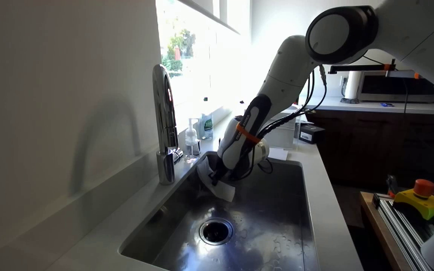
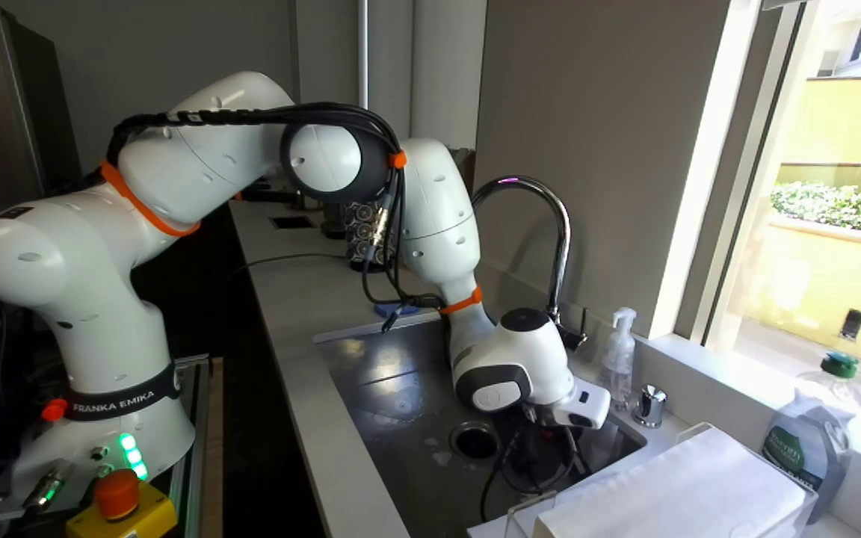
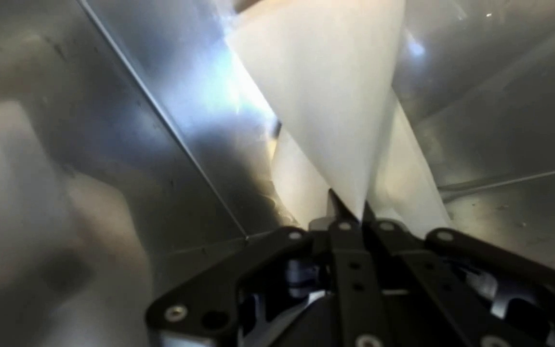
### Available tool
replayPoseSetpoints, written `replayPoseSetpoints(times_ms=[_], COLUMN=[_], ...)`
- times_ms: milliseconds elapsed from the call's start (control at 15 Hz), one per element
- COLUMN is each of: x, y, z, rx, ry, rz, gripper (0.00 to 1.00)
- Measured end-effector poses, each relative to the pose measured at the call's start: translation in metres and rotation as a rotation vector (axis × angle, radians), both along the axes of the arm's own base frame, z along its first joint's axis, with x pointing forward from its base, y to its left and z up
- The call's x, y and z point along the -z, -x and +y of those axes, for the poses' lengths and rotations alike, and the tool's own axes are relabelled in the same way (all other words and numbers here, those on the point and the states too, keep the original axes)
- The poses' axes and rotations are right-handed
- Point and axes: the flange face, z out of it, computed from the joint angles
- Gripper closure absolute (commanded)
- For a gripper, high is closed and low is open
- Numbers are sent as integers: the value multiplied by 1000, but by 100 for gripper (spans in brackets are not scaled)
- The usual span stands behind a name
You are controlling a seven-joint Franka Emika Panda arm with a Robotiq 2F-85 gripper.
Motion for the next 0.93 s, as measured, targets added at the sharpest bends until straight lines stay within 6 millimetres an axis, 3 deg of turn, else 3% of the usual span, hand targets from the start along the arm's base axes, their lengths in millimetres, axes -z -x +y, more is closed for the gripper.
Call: replayPoseSetpoints(times_ms=[933], x=[29], y=[-11], z=[-3], rx=[21], ry=[-6], rz=[-71], gripper=[100])
